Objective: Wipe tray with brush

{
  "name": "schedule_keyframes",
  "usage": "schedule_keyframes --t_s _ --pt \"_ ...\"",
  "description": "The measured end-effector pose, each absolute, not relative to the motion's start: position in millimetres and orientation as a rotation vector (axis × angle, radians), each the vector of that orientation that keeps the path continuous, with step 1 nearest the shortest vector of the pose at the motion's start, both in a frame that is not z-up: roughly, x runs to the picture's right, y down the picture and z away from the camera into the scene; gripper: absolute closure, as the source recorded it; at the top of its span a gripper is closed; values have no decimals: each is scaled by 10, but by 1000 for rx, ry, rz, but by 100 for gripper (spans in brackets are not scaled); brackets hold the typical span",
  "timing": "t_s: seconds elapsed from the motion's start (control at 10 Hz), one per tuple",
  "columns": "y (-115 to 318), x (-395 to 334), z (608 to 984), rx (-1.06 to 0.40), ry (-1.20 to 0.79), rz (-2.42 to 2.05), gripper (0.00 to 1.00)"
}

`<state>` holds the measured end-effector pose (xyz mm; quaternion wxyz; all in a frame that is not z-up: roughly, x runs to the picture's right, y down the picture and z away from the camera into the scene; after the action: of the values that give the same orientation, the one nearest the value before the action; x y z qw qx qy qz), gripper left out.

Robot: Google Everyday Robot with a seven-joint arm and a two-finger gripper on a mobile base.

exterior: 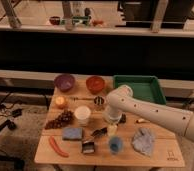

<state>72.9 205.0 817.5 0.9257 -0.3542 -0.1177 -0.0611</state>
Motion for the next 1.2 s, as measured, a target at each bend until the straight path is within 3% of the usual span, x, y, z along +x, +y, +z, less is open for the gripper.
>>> schedule_keyframes --t_s 1.2 --pt "2245 661 8162 -757 -298 -168 20"
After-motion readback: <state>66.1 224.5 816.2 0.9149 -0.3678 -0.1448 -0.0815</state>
